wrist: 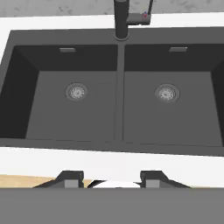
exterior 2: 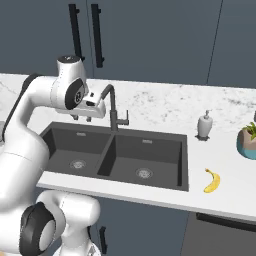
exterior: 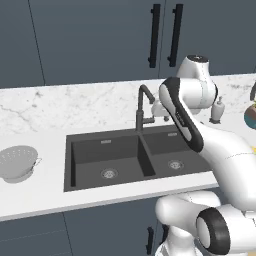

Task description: Put the colander in the sink, put the banana in the colander, and turn on the sink faucet and pour water over the colander.

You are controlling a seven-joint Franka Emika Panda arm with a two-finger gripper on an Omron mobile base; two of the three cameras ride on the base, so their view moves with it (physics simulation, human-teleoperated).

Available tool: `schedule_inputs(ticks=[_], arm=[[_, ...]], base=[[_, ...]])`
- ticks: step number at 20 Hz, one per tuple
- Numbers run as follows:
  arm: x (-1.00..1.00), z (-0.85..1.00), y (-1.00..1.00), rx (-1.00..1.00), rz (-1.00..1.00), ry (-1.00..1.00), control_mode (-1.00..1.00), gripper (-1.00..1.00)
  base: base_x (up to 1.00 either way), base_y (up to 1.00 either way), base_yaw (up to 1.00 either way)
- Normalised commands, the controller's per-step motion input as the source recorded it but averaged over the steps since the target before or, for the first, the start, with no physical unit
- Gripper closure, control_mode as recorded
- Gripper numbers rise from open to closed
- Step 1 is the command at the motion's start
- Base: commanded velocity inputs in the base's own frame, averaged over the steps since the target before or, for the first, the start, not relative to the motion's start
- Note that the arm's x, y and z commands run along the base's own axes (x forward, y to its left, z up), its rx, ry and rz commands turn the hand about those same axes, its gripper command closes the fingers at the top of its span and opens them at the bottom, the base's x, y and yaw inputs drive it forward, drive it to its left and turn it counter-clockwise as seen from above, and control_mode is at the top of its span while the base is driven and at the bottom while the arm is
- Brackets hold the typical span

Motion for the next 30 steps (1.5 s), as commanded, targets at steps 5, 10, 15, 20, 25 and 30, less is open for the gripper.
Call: schedule_inputs(ticks=[5,10,15,20,25,30], arm=[[-0.17,0.0,0.41,0.0,-0.01,-0.13,-1.0,-1.0],[-0.54,-0.18,0.78,0.0,-0.01,-0.06,-1.0,-1.0],[-0.57,-0.28,0.74,0.01,-0.01,0.0,-1.0,-1.0],[-0.4,-0.17,0.8,0.02,0.0,0.0,-1.0,-1.0],[-0.12,-0.06,0.99,0.0,0.0,0.03,-1.0,-1.0],[0.01,-0.07,1.0,0.0,0.0,0.0,-1.0,-1.0]], base=[[0.0,0.0,0.0],[0.0,0.0,0.0],[0.0,0.0,0.0],[0.0,0.0,0.0],[0.0,0.0,0.0],[0.0,0.0,0.0]])
